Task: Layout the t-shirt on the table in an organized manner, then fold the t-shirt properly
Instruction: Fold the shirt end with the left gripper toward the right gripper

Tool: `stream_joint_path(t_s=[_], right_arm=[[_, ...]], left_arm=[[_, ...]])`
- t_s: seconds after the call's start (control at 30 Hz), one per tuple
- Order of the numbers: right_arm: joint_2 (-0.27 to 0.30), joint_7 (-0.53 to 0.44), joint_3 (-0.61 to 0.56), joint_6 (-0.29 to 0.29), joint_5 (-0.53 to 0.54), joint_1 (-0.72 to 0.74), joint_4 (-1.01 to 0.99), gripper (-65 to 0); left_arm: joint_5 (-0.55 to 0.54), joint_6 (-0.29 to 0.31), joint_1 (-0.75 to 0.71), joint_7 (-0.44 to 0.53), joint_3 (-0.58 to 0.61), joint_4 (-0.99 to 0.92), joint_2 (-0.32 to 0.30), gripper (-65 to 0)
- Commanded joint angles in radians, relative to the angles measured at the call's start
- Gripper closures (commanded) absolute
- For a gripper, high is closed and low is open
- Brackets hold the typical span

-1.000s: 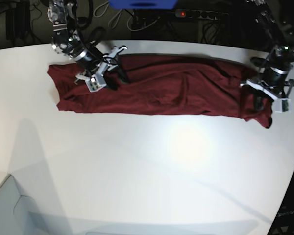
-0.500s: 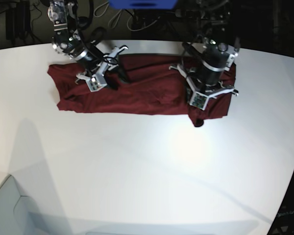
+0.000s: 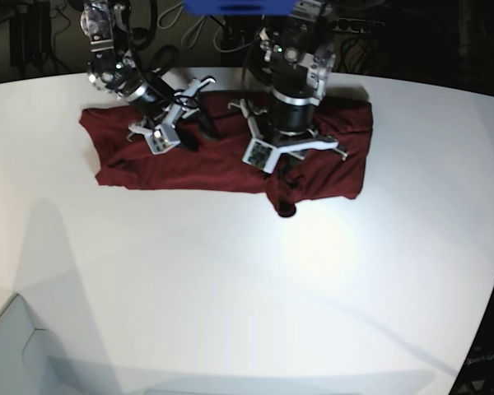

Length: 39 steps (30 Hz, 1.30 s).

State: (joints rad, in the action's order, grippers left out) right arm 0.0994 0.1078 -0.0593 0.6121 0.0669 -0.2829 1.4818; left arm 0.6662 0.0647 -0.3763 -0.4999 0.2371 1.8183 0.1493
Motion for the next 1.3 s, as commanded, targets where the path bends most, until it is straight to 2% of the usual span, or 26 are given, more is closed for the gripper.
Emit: stream_joint_path(t_s=[0.0, 0.1, 0.33, 0.77, 0.83, 0.97, 1.03, 1.1, 1.27], right_arm=[[0.001, -0.027, 0.000, 0.007, 0.018, 0.006, 0.020, -26.9], [0.001, -0.027, 0.000, 0.007, 0.018, 0.006, 0.020, -26.9], [0.001, -0.027, 0.000, 0.007, 0.018, 0.006, 0.020, -26.9], [0.001, -0.027, 0.002, 0.007, 0.018, 0.018, 0.021, -26.9], [0.001, -0.027, 0.002, 0.007, 0.018, 0.018, 0.021, -26.9], [0.001, -0.027, 0.002, 0.007, 0.018, 0.018, 0.021, -26.9], [0.001, -0.027, 0.002, 0.007, 0.018, 0.020, 0.021, -26.9], [0.001, -0.027, 0.002, 0.007, 0.018, 0.020, 0.021, -26.9], [0.001, -0.027, 0.002, 0.007, 0.018, 0.020, 0.021, -26.9]], left_arm=[[0.003, -0.021, 0.000, 0.016, 0.012, 0.001, 0.008, 0.0], [0.003, -0.041, 0.001, 0.016, 0.014, -0.039, 0.008, 0.0], [0.003, -0.038, 0.003, 0.025, 0.014, -0.093, 0.008, 0.0], [0.003, -0.035, 0.052, 0.016, 0.114, -0.101, 0.006, -0.2], [0.003, -0.033, 0.052, 0.016, 0.114, -0.108, 0.006, -3.6], [0.003, -0.033, 0.049, 0.016, 0.114, -0.114, 0.006, -19.2], [0.003, -0.033, 0.046, 0.020, 0.114, -0.107, 0.006, -24.4], [-0.003, -0.033, 0.044, 0.025, 0.114, -0.098, 0.006, -26.4], [-0.015, -0.032, 0.036, 0.028, 0.114, -0.016, 0.006, -26.5]])
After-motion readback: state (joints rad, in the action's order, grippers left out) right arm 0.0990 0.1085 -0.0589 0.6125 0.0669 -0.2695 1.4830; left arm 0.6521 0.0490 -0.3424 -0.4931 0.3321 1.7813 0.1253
